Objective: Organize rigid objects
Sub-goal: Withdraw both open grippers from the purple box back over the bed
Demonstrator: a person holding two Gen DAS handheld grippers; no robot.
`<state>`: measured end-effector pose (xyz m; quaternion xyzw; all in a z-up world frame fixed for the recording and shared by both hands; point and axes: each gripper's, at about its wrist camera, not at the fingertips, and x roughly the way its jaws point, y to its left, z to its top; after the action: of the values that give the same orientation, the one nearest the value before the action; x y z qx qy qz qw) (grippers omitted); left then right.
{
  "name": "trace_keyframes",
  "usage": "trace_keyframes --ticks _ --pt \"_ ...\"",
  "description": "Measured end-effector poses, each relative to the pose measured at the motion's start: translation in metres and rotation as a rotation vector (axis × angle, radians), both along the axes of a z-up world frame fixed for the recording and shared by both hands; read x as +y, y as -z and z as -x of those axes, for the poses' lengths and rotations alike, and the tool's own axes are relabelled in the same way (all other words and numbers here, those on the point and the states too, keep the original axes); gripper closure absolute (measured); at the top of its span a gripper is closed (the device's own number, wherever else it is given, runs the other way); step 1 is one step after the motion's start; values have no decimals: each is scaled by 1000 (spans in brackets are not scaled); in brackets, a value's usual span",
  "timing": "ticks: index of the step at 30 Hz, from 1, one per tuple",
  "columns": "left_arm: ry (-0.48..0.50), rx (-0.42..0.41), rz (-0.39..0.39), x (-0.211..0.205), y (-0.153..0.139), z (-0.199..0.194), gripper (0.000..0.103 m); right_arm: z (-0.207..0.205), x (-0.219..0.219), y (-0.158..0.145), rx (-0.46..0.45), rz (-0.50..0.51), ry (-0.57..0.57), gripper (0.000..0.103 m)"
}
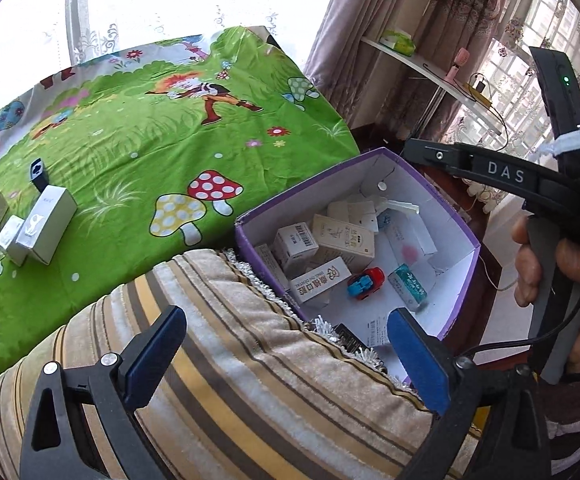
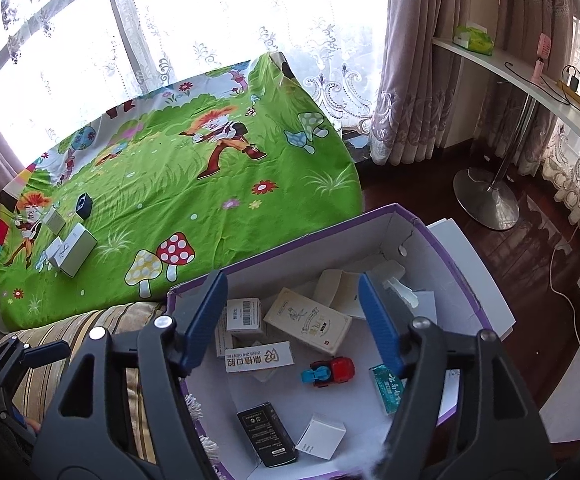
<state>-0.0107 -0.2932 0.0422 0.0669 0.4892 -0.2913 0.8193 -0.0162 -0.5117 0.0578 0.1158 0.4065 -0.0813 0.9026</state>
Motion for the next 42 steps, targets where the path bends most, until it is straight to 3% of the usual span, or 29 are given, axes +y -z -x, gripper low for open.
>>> trace_keyframes --ticks 3,9,12,17,23,29,36,42 --pt "-37 31 -79 10 7 -1 1 0 6 0 2 6 -14 31" --pt "-122 36 -47 46 9 3 1 -2 27 2 13 7 -70 30" --pt "-99 59 -18 57 8 5 1 -2 40 2 17 9 -102 29" --pt "-141 23 -85 69 8 13 1 -2 67 2 25 17 -173 29" --pt "-190 25 -68 94 6 14 0 0 94 6 46 29 -242 28" --pt "-305 26 42 137 0 12 1 -2 113 7 58 41 -283 28" --pt "-373 -47 -14 165 -7 1 1 -15 142 8 74 60 -343 28" --pt "-423 -29 19 195 -5 -20 2 -33 169 9 88 77 -401 28"
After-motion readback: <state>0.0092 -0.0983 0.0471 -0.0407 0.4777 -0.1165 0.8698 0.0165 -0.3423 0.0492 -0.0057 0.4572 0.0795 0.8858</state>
